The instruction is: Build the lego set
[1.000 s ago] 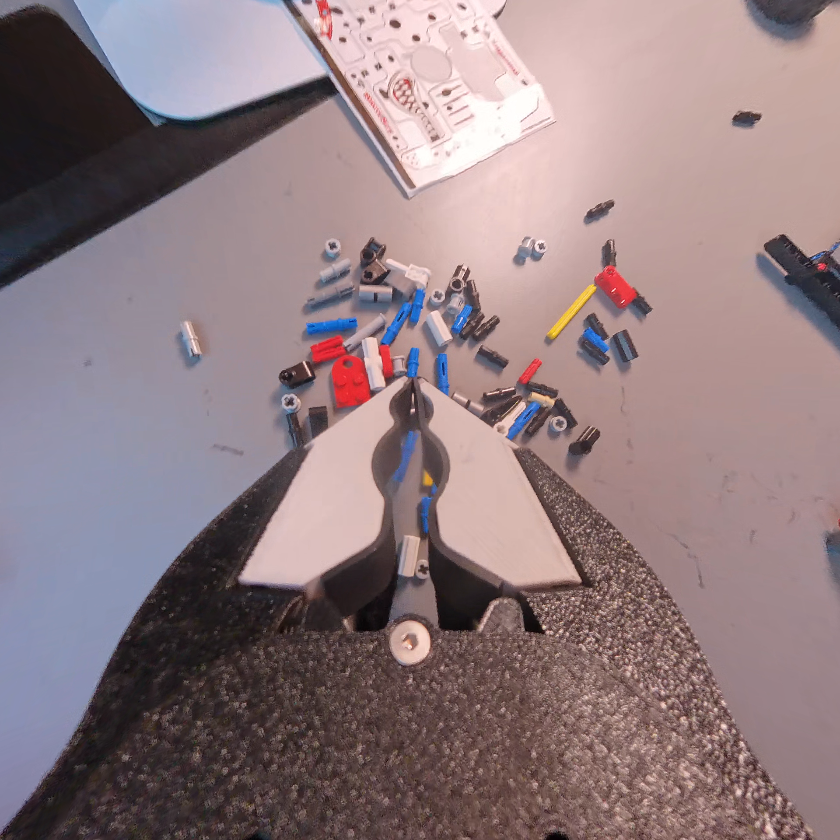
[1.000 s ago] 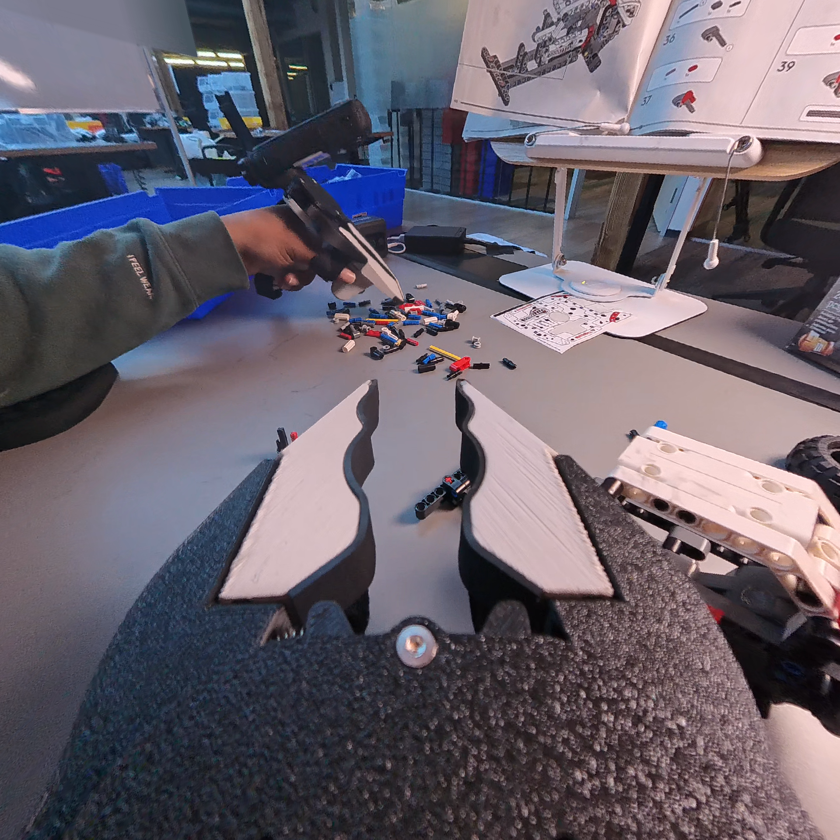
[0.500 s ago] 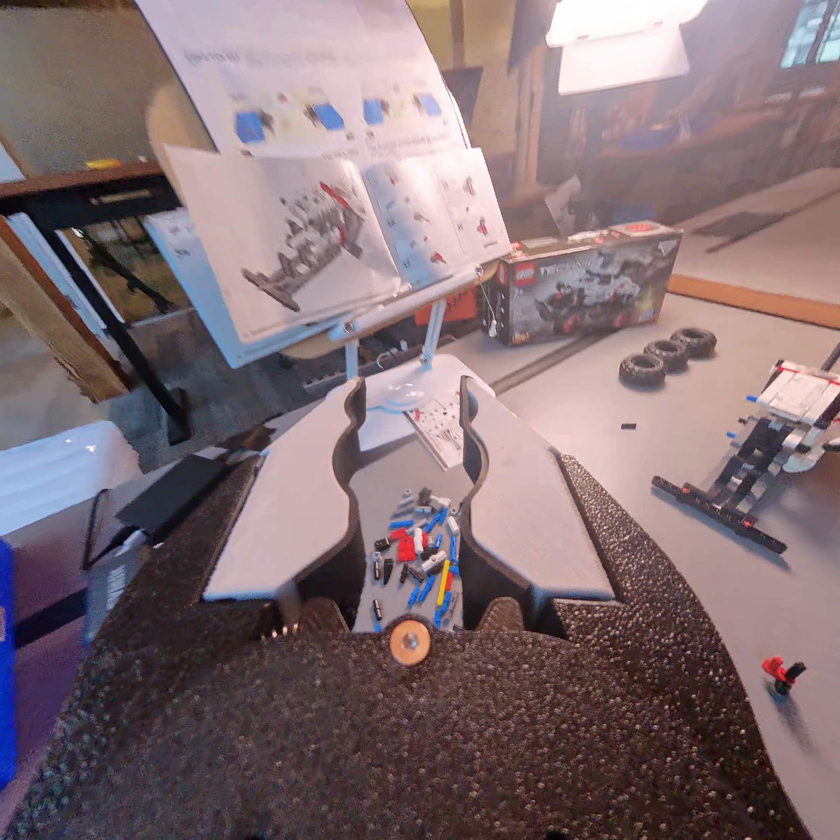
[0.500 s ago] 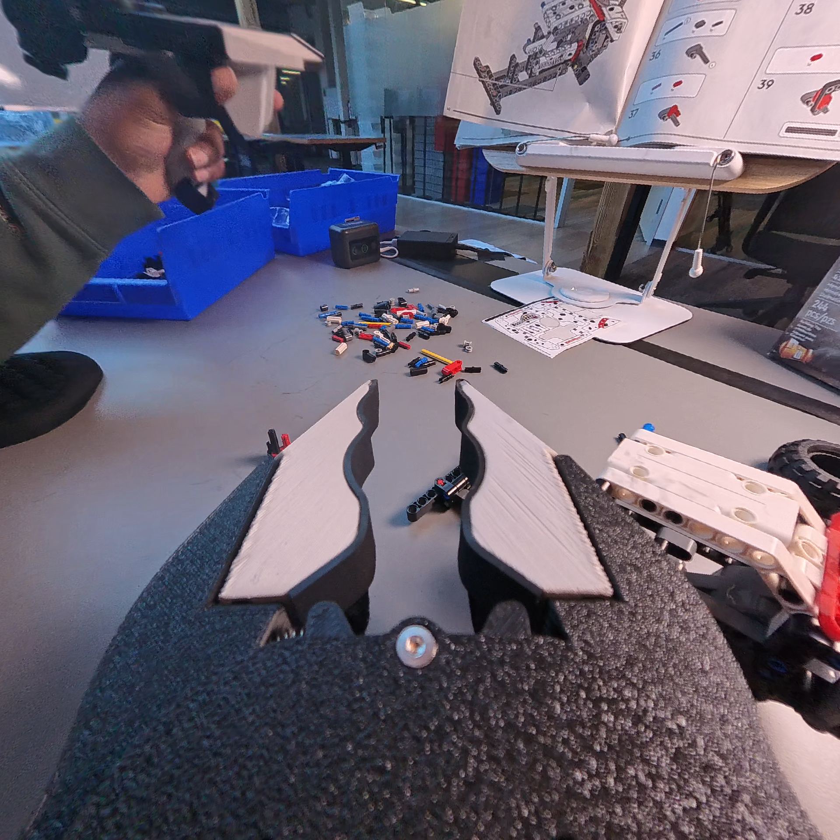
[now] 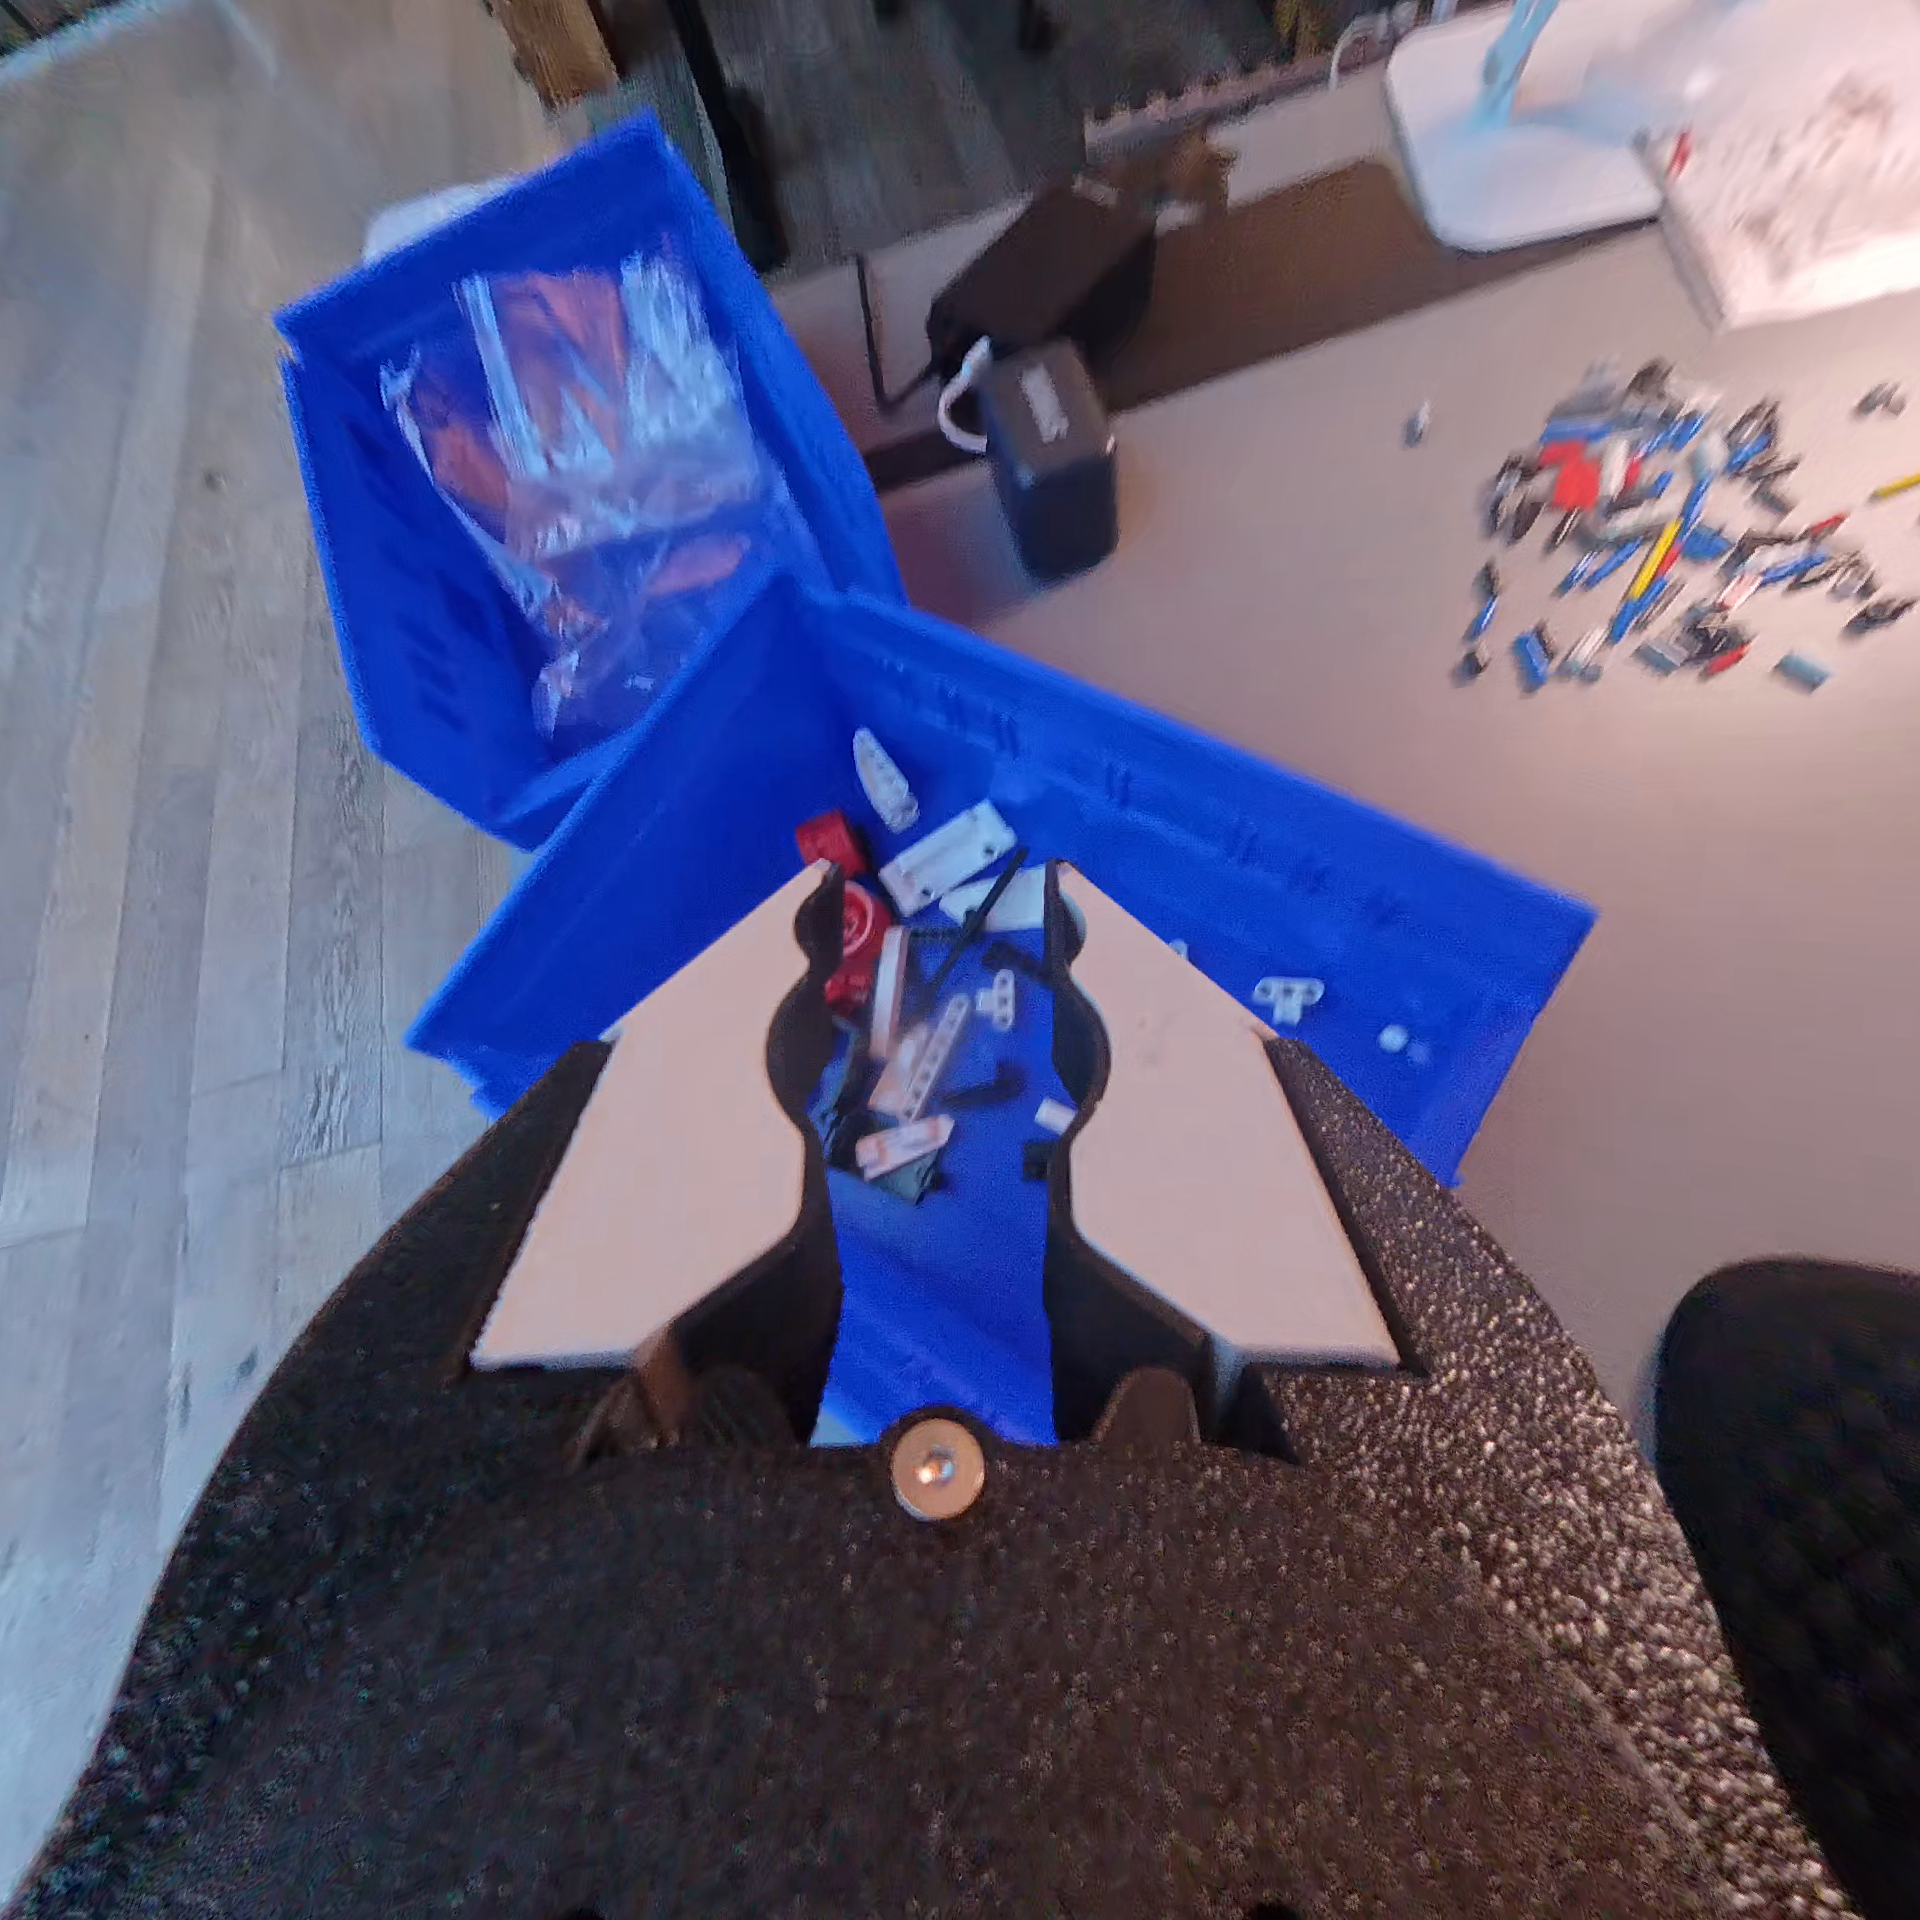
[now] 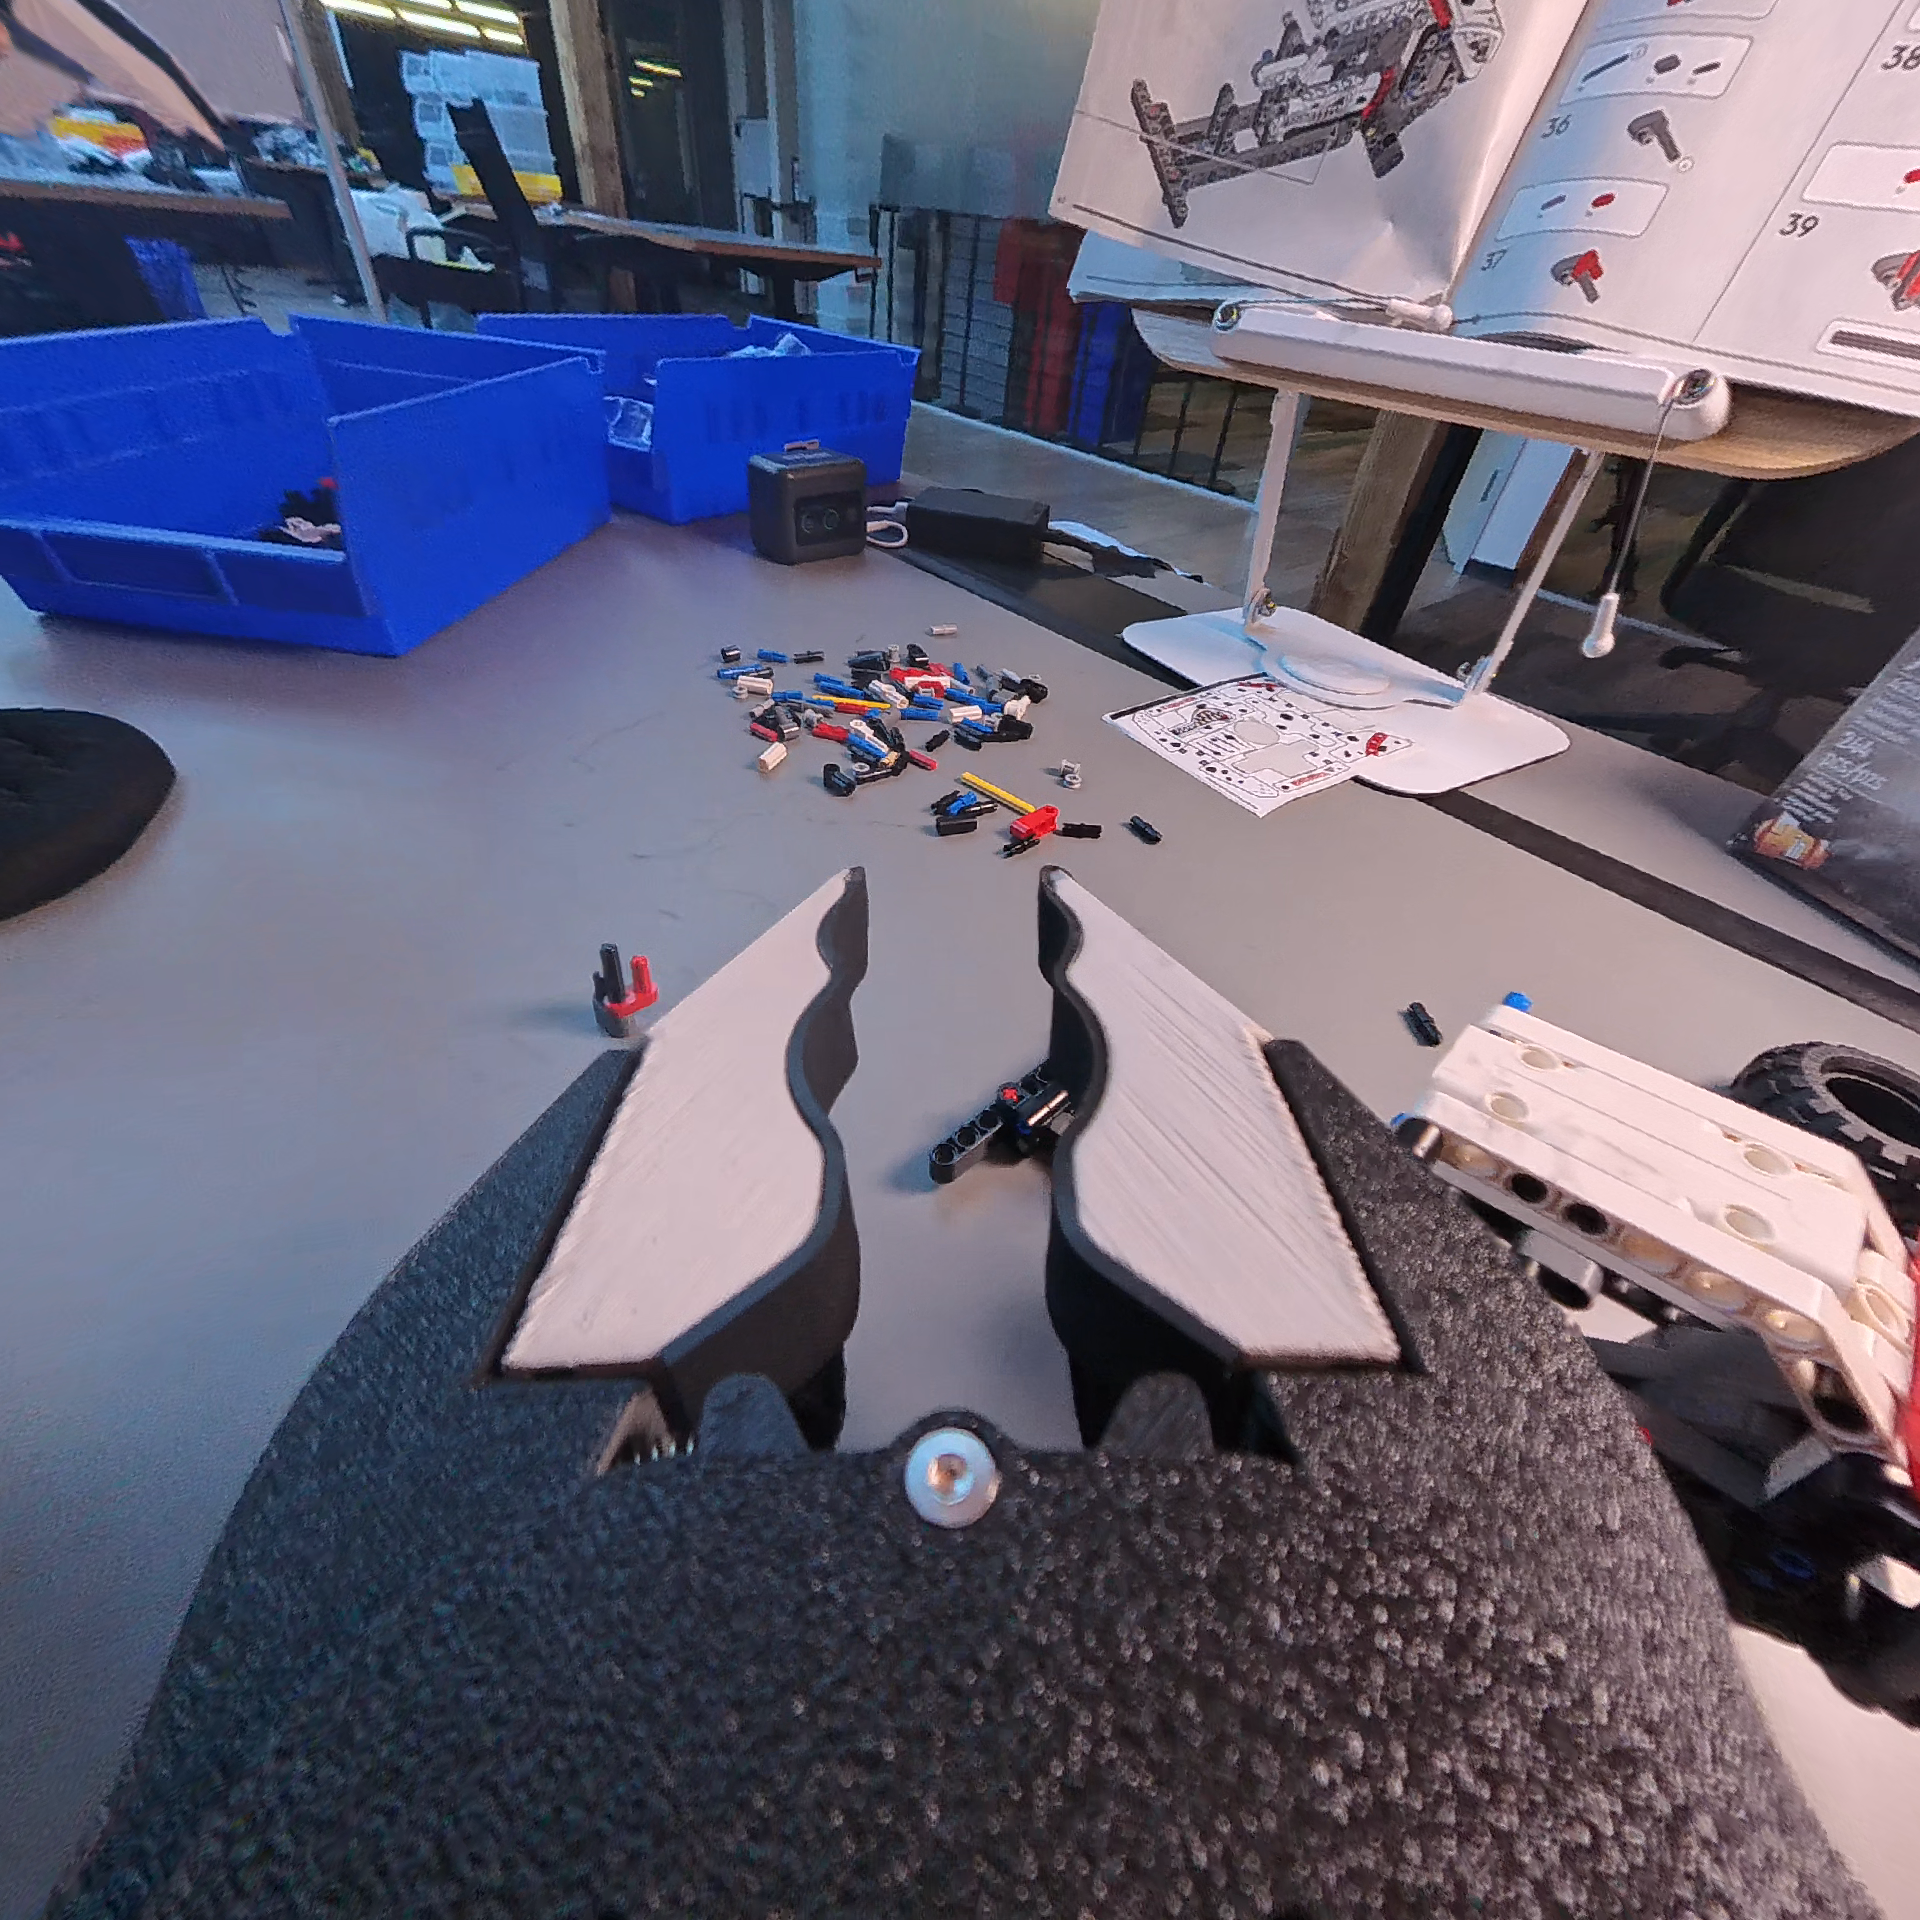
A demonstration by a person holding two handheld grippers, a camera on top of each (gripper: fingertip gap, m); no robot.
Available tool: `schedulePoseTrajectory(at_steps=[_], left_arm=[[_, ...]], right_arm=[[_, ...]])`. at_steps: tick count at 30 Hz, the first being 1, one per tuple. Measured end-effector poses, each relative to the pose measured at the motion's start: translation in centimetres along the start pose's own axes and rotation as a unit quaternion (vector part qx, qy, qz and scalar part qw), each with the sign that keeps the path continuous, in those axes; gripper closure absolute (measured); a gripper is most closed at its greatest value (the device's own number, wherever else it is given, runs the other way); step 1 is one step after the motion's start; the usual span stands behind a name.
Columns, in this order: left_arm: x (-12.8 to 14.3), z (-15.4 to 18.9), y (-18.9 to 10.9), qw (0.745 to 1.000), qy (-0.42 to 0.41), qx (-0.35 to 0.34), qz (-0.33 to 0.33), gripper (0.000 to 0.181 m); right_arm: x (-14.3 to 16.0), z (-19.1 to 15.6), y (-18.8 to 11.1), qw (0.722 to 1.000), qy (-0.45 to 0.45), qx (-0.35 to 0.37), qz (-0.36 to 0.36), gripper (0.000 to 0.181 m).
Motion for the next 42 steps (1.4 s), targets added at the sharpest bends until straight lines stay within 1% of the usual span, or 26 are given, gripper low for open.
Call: schedulePoseTrajectory(at_steps=[2,5,9,12,14,18,20,23,24,25,27,29,31,32,33,35,37,39,42], left_arm=[[2.1,-1.7,0.6,0.997,0.018,0.014,-0.067,0.147],[5.3,-2.2,2.4,0.983,0.075,0.045,-0.161,0.152],[9.1,-1.8,5.7,0.941,0.192,0.058,-0.273,0.157],[10.8,-1.6,8.0,0.908,0.257,0.062,-0.325,0.156],[11.6,-2.0,9.2,0.882,0.306,0.047,-0.356,0.155],[12.3,-1.9,10.5,0.857,0.336,0.064,-0.385,0.159],[12.1,-1.9,10.7,0.855,0.339,0.065,-0.387,0.172],[12.0,-2.0,10.6,0.852,0.339,0.059,-0.394,0.174],[11.5,-1.9,10.3,0.857,0.336,0.053,-0.388,0.174],[10.7,-1.6,9.9,0.867,0.328,0.048,-0.371,0.174],[8.1,-0.5,8.4,0.897,0.307,0.040,-0.317,0.174],[5.0,1.5,6.5,0.924,0.294,0.029,-0.244,0.174],[2.2,4.0,4.6,0.939,0.290,0.028,-0.182,0.174],[1.0,5.7,3.8,0.945,0.289,0.039,-0.152,0.174],[0.0,7.8,3.1,0.948,0.285,0.063,-0.124,0.174],[-0.9,12.8,2.1,0.949,0.269,0.143,-0.085,0.174],[-0.4,18.5,1.9,0.934,0.256,0.239,-0.073,0.174],[1.3,23.8,2.6,0.910,0.251,0.319,-0.082,0.174],[5.1,30.9,4.8,0.874,0.263,0.392,-0.116,0.174]], right_arm=[[0.1,0.0,0.2,1.000,-0.005,0.003,-0.007,0.149],[0.3,-0.2,0.5,1.000,-0.020,0.010,-0.017,0.149],[0.4,-0.6,0.9,0.998,-0.047,0.013,-0.029,0.149],[0.4,-0.6,0.9,0.998,-0.053,0.017,-0.032,0.149],[0.4,-0.5,0.9,0.998,-0.050,0.022,-0.031,0.150],[0.5,-0.2,0.6,0.998,-0.042,0.029,-0.028,0.151],[0.5,-0.2,0.6,0.998,-0.039,0.029,-0.028,0.151],[0.4,-0.2,0.6,0.998,-0.040,0.027,-0.026,0.152],[0.4,-0.2,0.6,0.999,-0.041,0.026,-0.025,0.152],[0.4,-0.2,0.5,0.999,-0.041,0.025,-0.025,0.152],[0.4,-0.3,0.5,0.999,-0.042,0.024,-0.024,0.152],[0.4,-0.3,0.5,0.999,-0.044,0.022,-0.023,0.152],[0.3,-0.5,0.5,0.998,-0.050,0.019,-0.022,0.152],[0.3,-0.7,0.5,0.998,-0.053,0.017,-0.022,0.152],[0.3,-0.8,0.5,0.998,-0.056,0.014,-0.022,0.152],[0.1,-1.3,0.5,0.998,-0.059,0.006,-0.019,0.152],[0.0,-1.7,0.4,0.998,-0.067,-0.001,-0.017,0.152],[0.0,-1.9,0.3,0.997,-0.078,-0.004,-0.018,0.153],[0.2,-2.2,0.2,0.996,-0.090,-0.010,-0.023,0.153]])
Point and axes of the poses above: each gripper's, where its closed fingertips meet, y out along the fingers, x out of its underside, z = x × y across the jaws, the point moved 5 cm from there along -y, back along the fingers, and after that the axes turned 12 degrees about -y, right-handed, at the moved point
